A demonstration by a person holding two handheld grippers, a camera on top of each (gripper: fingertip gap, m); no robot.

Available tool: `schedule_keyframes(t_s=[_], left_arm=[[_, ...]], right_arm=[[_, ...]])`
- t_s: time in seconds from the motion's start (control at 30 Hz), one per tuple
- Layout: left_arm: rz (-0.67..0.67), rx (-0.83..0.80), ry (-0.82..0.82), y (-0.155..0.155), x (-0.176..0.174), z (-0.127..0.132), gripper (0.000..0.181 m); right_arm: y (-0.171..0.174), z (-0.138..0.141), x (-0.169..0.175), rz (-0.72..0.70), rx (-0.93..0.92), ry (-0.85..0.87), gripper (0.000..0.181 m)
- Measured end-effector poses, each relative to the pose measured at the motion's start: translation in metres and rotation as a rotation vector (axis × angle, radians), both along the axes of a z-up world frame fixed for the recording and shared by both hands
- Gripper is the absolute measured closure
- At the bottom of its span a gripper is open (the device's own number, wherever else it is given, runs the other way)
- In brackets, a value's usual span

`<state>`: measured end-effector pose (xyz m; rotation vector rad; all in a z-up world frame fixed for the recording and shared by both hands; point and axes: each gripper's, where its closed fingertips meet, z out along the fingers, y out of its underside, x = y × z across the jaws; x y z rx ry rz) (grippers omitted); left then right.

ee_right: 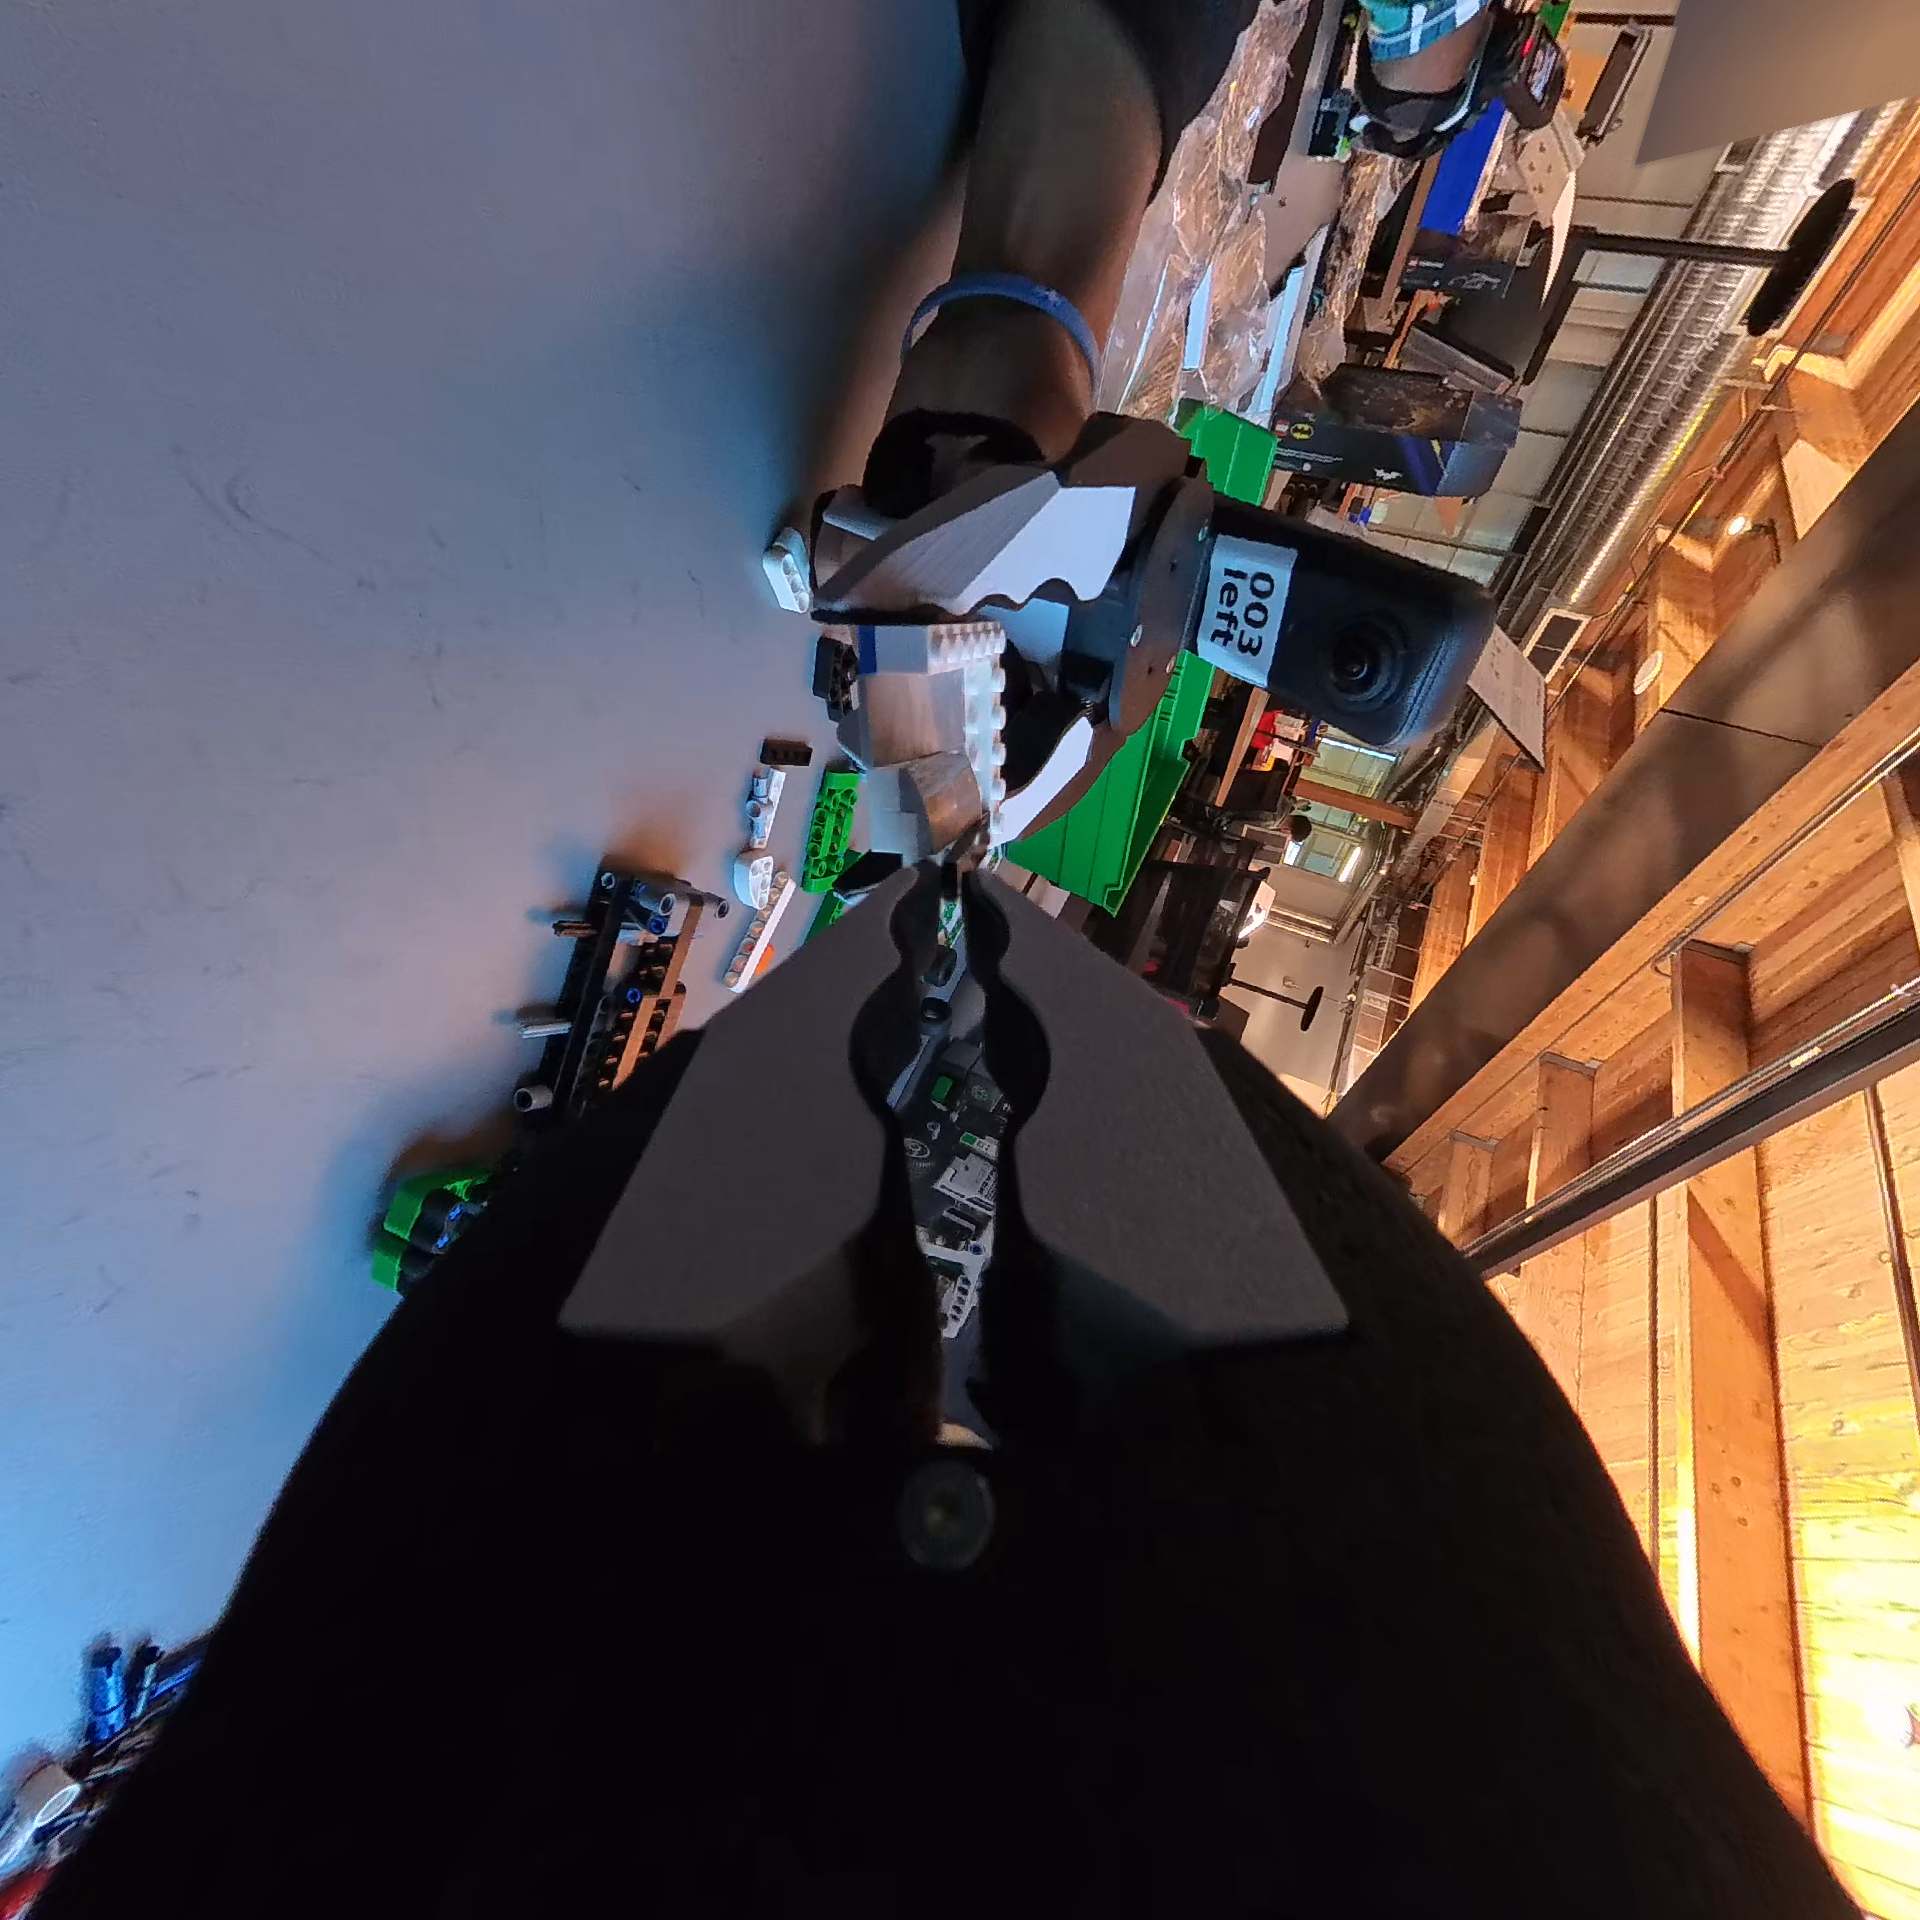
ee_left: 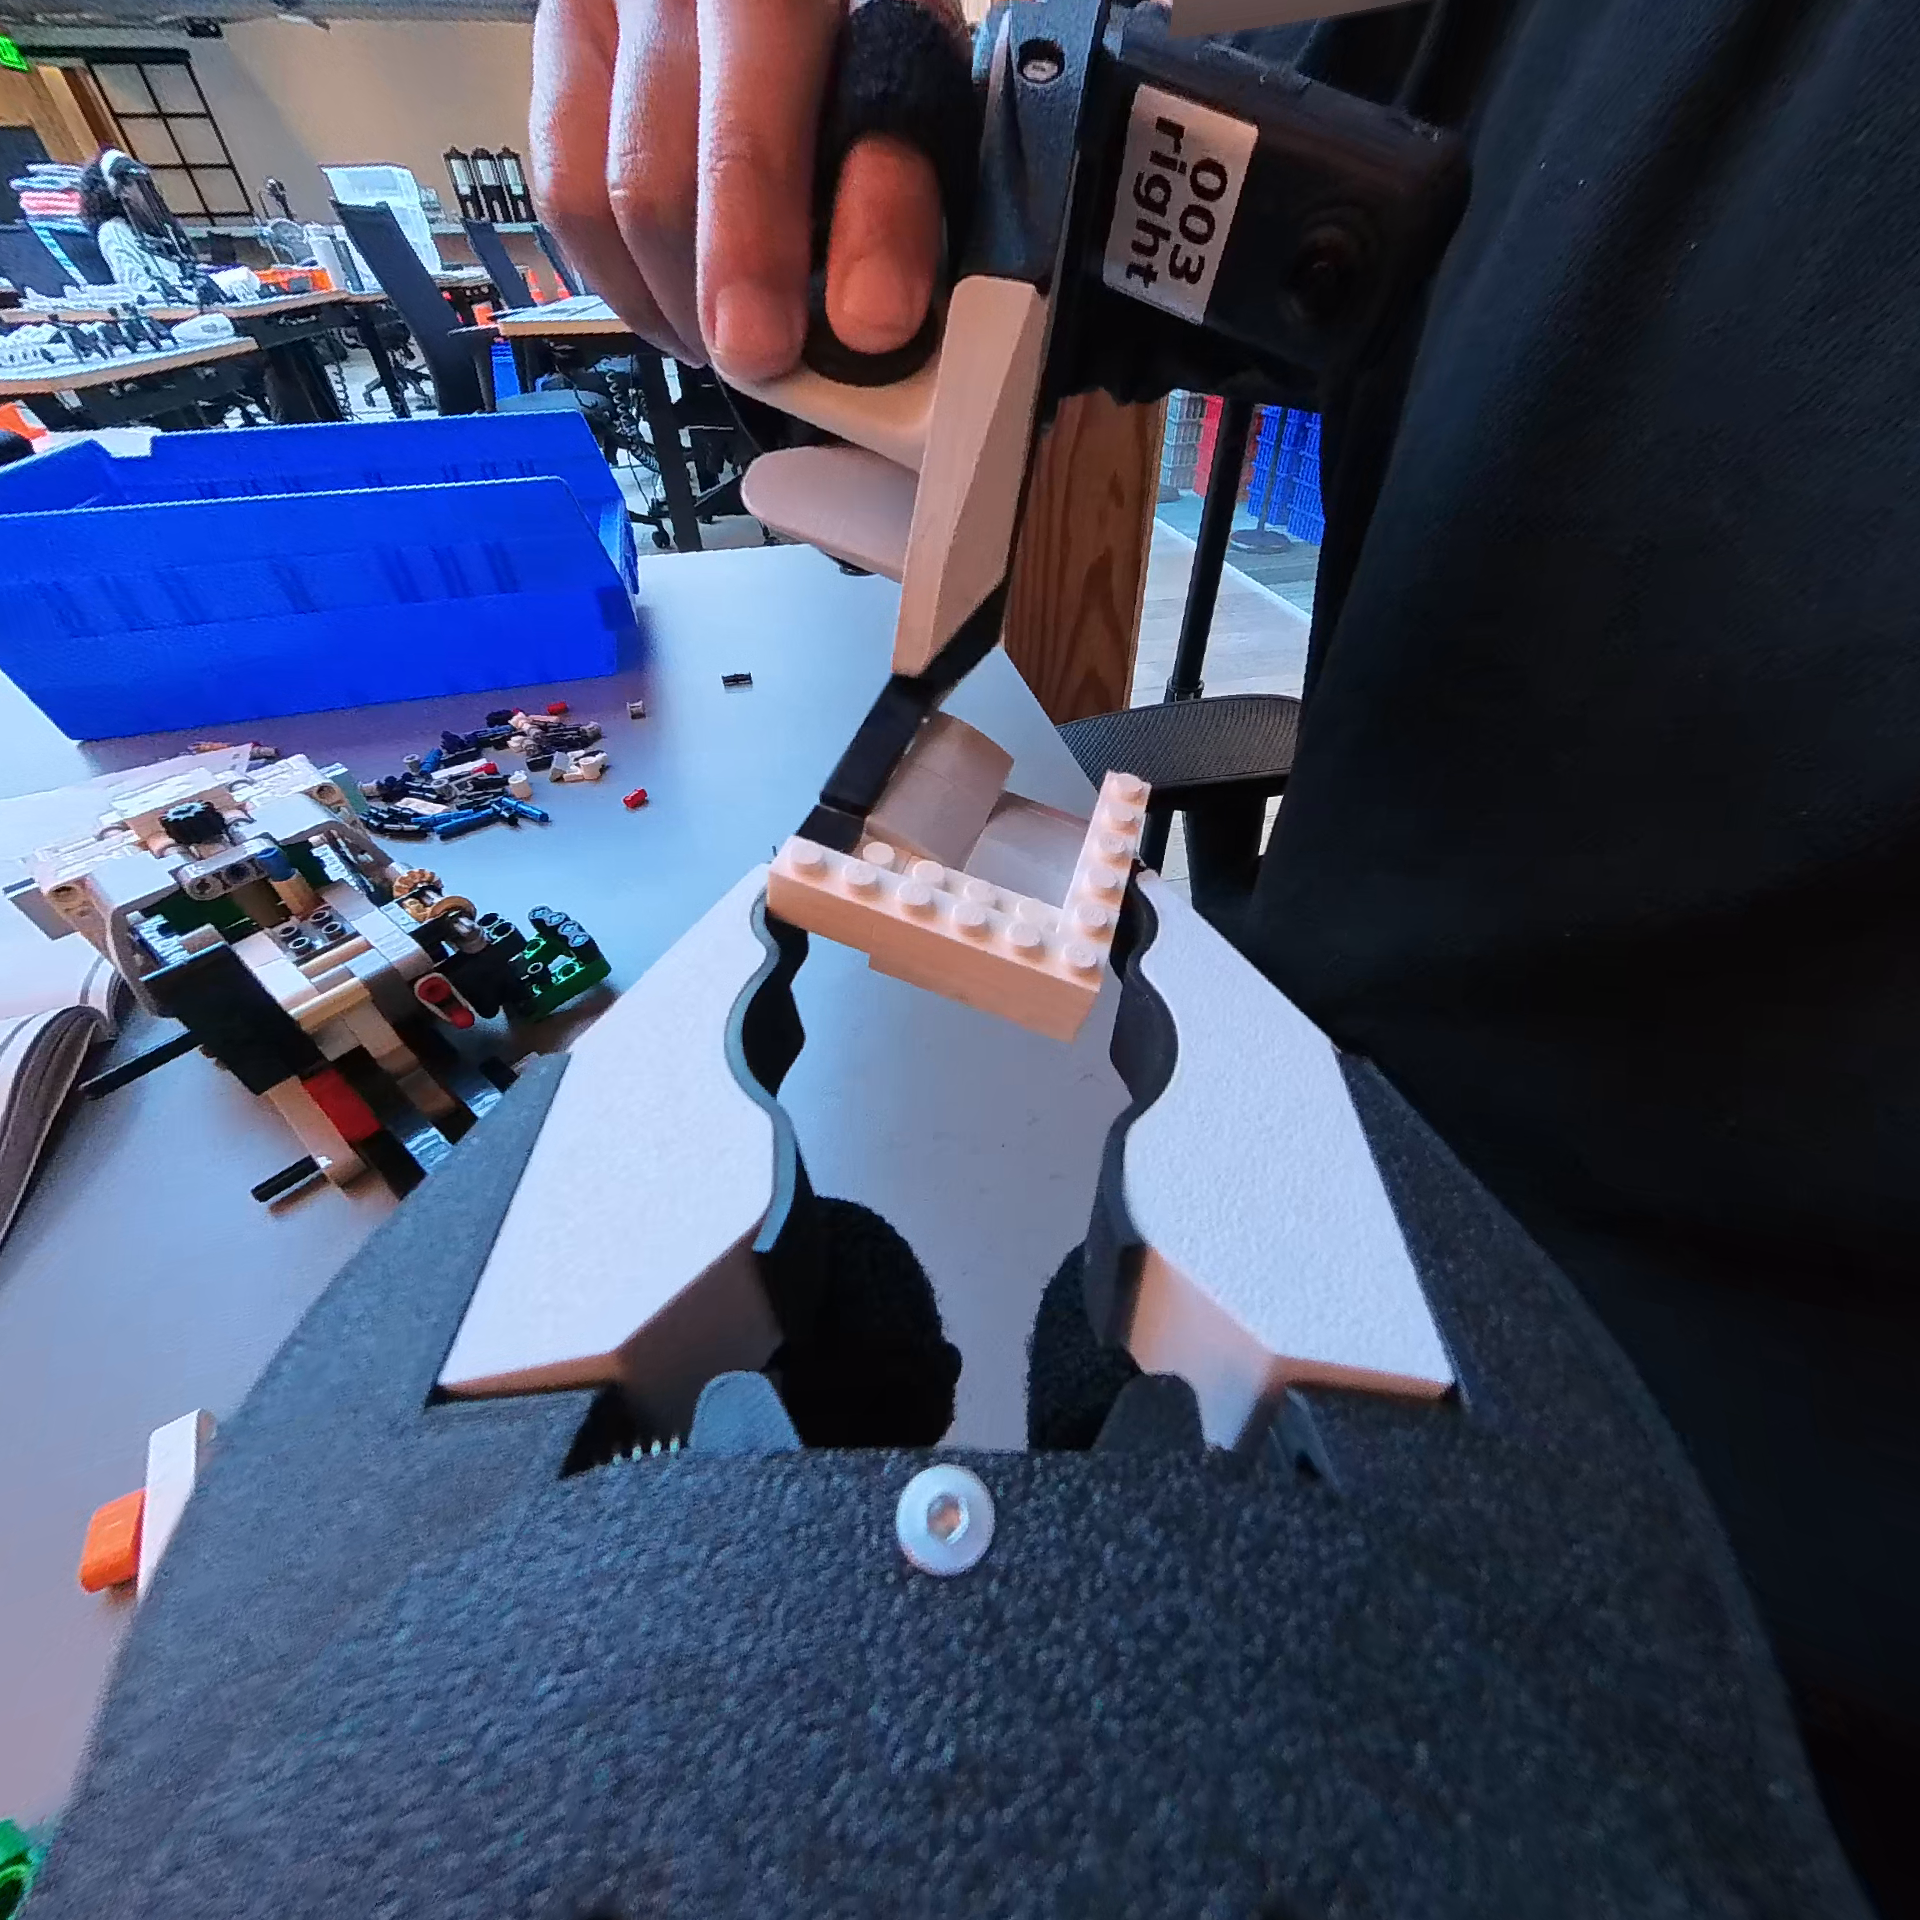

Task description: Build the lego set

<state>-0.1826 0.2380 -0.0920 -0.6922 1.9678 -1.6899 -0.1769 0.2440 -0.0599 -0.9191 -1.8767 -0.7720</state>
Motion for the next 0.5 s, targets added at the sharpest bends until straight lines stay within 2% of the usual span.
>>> schedule_keyframes(t_s=[0.5], left_arm=[[-0.005, -0.004, 0.004, -0.0006, -0.0005, -0.0005, 0.123]], right_arm=[[-0.0007, -0.0037, 0.0011, -0.006, -0.02, -0.007, 0.172]])
